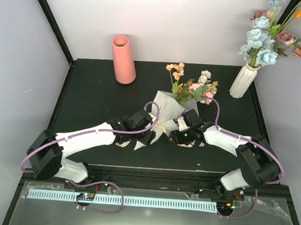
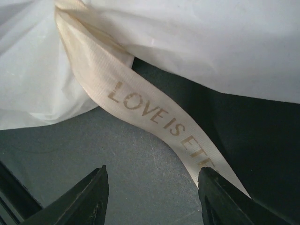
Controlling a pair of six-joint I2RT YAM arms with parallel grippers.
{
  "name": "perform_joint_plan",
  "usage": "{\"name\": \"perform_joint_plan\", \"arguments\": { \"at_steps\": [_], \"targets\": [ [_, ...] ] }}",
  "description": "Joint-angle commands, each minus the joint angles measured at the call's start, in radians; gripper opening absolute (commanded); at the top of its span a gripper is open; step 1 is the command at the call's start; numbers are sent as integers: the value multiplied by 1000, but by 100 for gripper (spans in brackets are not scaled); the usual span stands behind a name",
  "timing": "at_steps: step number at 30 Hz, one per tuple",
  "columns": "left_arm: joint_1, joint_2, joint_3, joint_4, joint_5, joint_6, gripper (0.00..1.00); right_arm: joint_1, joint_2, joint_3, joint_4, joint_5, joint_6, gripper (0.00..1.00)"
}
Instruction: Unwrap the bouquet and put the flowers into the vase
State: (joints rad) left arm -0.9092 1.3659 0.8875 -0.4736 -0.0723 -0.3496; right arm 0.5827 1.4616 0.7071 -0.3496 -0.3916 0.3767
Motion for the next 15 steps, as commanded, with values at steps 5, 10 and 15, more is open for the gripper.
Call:
{"name": "perform_joint_plan", "arguments": {
  "at_steps": [5, 10, 15],
  "targets": [
    [58, 22, -65, 122, 58, 14, 61, 8, 12, -41, 104, 39, 15, 58],
    [65, 22, -114, 144, 41, 0, 57, 8, 35, -23, 143, 95, 50, 59],
    [66, 11, -158, 157, 18, -6, 56, 9, 82, -25, 160, 91, 47, 60]
  ]
}}
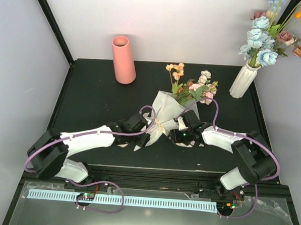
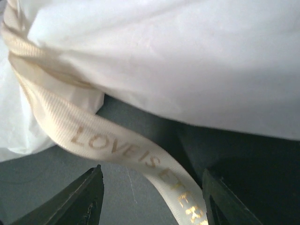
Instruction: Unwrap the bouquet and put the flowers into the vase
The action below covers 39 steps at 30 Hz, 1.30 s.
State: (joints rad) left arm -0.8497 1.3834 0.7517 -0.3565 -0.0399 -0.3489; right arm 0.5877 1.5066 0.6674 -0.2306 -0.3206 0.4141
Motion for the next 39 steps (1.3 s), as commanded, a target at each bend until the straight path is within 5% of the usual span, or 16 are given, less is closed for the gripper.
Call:
{"name": "perform_joint_plan", "arguments": {
  "at_steps": [1, 10, 18, 31, 34, 39],
  "targets": [
    [7, -3, -31, 50, -18, -8, 54, 6, 48, 13, 40, 7, 7, 60],
    [14, 49, -84, 138, -15, -21, 50, 162, -8, -20, 80, -190, 75, 58],
    [22, 84, -101, 185, -3, -24, 48, 314, 3, 33, 323, -406, 276, 58],
    [65, 84, -130, 227, 39, -4, 47, 513, -206, 310, -58, -441, 72, 62],
    [74, 89, -125, 231, 51, -1, 47, 551, -241, 357, -102, -448, 33, 70],
    [90, 74, -118, 223, 68, 10, 47, 562, -272, 361, -260, -285, -60, 75]
  ]
}}
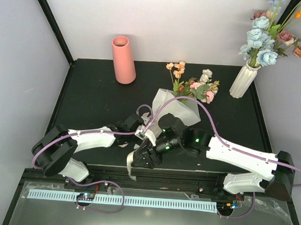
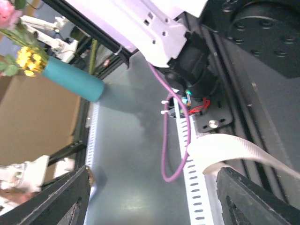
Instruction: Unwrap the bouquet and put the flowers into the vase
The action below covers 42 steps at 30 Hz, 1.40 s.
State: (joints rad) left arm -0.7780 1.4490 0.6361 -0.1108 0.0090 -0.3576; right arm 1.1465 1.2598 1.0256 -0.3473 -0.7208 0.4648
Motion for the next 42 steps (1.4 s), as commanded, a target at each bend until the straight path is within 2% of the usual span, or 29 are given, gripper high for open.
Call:
{"name": "perform_joint_plan", "arguments": {
  "at_steps": [1, 5, 10, 14, 17, 20, 23, 29, 32, 39, 42],
  "targets": [
    [25, 1, -3, -24, 23, 22, 47, 4, -24, -7, -187, 203, -119, 75],
    [53, -22, -4, -26, 46, 33, 46, 4, -27, -60, -321, 548, -87, 75],
    [81, -14, 1, -23, 75, 38, 44, 3, -74, -169, -283, 679, -34, 74],
    [83, -6, 1, -23, 94, 40, 43, 0, -177, -300, -134, 977, -30, 71],
    [82, 0, 0, -25, 106, 38, 41, -44, -261, -441, 102, 1054, -97, 67],
    [83, 3, 4, -31, 120, 37, 39, -124, -245, -503, 284, 1044, -166, 60],
    [82, 8, 5, -34, 126, 39, 38, -225, -138, -463, 348, 913, -219, 54],
    [82, 21, -1, -44, 102, 38, 35, -367, 130, -263, 261, 710, -282, 43],
    [84, 34, -4, -59, 68, 32, 28, -405, 212, -211, 262, 618, -315, 37],
    [84, 67, -9, -59, 62, 31, 19, -424, 337, -137, 250, 561, -365, 35],
    [83, 81, -6, -59, 56, 28, 18, -431, 367, -125, 249, 554, -376, 35]
  ]
}}
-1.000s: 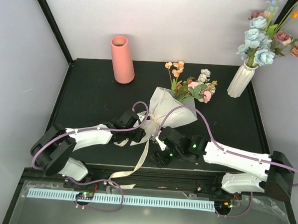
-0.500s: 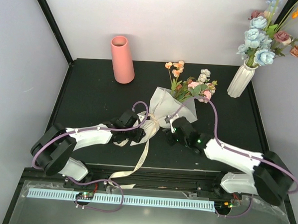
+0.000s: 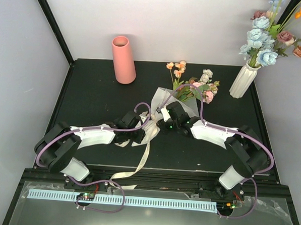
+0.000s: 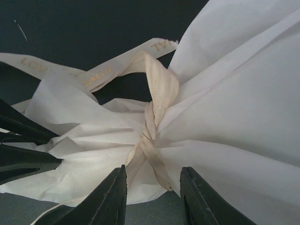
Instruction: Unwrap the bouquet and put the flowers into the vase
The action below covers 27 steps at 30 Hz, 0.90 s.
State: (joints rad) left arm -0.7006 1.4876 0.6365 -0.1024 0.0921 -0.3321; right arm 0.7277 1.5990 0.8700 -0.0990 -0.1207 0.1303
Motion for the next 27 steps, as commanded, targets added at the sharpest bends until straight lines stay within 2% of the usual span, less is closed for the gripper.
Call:
{"name": "perform_joint_plan", "arguments": {
  "at_steps": [1, 7, 11, 15, 19, 24, 27],
  "targets": [
    [6, 47, -6, -67, -30, -1, 18, -17, 37, 33, 0, -50, -43, 34],
    [6, 62, -2, -69, -36, -4, 17, -43, 76, 52, -11, -64, -55, 26],
    [7, 66, 0, -71, -36, -4, 17, -45, 83, 61, -11, -98, -61, 25],
    [6, 66, 2, -75, -35, -3, 17, -44, 109, 110, -66, -200, -73, 25],
    [6, 64, 2, -75, -30, 0, 17, -34, 132, 139, -95, -129, -81, 24],
    [6, 63, 3, -77, -26, 0, 17, -34, 150, 160, -126, -35, -83, 11],
    [6, 64, 5, -78, -25, 2, 17, -32, 149, 159, -133, -54, -87, 9]
  ]
}}
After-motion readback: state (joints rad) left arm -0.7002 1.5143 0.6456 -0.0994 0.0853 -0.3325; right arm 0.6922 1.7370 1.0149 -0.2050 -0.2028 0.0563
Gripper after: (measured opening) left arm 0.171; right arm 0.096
